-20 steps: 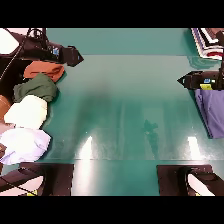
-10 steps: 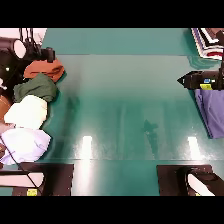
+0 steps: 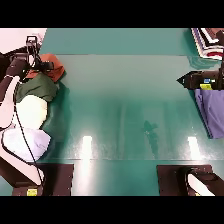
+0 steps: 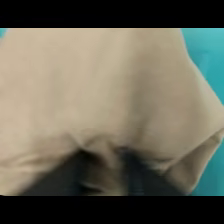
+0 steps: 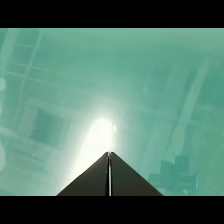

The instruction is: Fold the shirts.

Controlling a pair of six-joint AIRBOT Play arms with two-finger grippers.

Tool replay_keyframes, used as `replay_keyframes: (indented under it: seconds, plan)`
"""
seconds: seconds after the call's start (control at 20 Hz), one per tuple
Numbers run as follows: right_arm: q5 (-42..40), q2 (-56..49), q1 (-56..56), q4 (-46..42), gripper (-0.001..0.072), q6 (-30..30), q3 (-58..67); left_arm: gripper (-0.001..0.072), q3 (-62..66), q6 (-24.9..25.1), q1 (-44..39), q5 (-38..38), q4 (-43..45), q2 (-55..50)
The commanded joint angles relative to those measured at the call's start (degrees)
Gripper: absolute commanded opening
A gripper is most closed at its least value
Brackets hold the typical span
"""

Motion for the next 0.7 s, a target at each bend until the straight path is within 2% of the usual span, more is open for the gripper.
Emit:
replay_keyframes:
  seconds: [0.0,0.15,0.3,0.45,0.55,0.65]
  plan:
    - [-1.27,0.04,0.02,0.2,0.0019,0.02,0.07,0.0025,2.99,-0.13,0.44,-1.27,-0.15,-1.51]
    - [-2.51,0.07,0.0,0.2,0.0019,0.02,0.11,0.0023,9.42,-0.31,0.37,-10.01,-0.33,0.22]
    - [-4.24,0.0,0.0,0.04,0.0018,-0.04,3.93,0.0023,16.26,0.02,-0.33,-16.76,-1.11,8.33]
    - [-3.91,-1.36,0.0,-0.37,0.0018,-0.28,12.92,0.0023,21.49,4.55,-3.8,-22.58,-2.86,20.98]
    - [-3.93,-2.27,0.0,-0.35,0.0018,-2.4,18.27,0.0023,21.33,8.02,-8.55,-26.27,-3.5,30.62]
    - [-3.87,-3.13,0.0,-0.35,0.0018,-3.06,22.34,0.0023,21.27,8.98,-14.73,-32.24,-3.52,36.87]
